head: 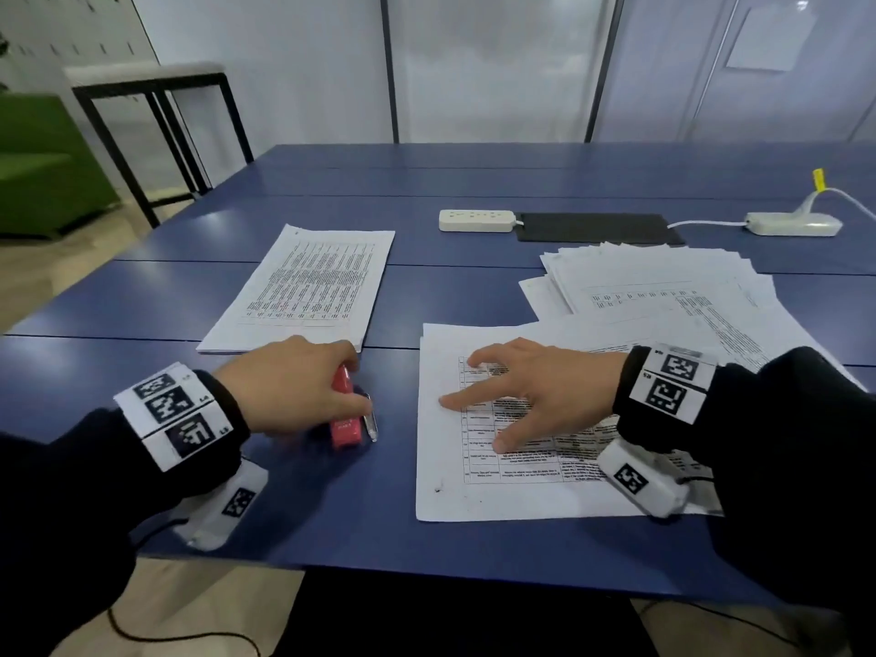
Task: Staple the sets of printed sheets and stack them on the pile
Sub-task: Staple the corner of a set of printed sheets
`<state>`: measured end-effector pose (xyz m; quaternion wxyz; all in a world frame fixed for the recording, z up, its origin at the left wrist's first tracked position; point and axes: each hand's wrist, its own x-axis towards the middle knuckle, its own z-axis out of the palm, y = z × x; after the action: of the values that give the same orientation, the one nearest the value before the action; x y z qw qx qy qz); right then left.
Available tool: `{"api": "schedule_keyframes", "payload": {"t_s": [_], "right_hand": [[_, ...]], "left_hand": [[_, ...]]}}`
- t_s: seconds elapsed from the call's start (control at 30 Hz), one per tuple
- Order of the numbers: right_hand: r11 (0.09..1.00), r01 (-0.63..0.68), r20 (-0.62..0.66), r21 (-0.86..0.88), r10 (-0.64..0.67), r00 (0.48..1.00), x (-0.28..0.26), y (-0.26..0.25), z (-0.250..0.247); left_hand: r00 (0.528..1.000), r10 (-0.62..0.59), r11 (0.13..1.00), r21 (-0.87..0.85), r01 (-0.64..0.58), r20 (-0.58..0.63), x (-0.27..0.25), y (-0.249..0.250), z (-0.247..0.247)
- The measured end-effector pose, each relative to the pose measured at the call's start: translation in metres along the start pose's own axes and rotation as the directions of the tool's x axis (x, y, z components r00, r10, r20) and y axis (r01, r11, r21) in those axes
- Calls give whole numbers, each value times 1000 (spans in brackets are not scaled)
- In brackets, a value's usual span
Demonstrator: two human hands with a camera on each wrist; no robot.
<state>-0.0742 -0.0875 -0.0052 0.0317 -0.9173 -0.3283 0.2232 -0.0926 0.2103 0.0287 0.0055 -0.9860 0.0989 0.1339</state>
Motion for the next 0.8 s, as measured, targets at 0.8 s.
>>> {"api": "schedule_keyframes", "payload": {"t_s": [0.8], "right_hand": [[822, 15, -176, 569, 104, 979, 0, 47, 22]], "left_hand": [[890, 430, 901, 142, -411, -152, 76, 84, -12]]}}
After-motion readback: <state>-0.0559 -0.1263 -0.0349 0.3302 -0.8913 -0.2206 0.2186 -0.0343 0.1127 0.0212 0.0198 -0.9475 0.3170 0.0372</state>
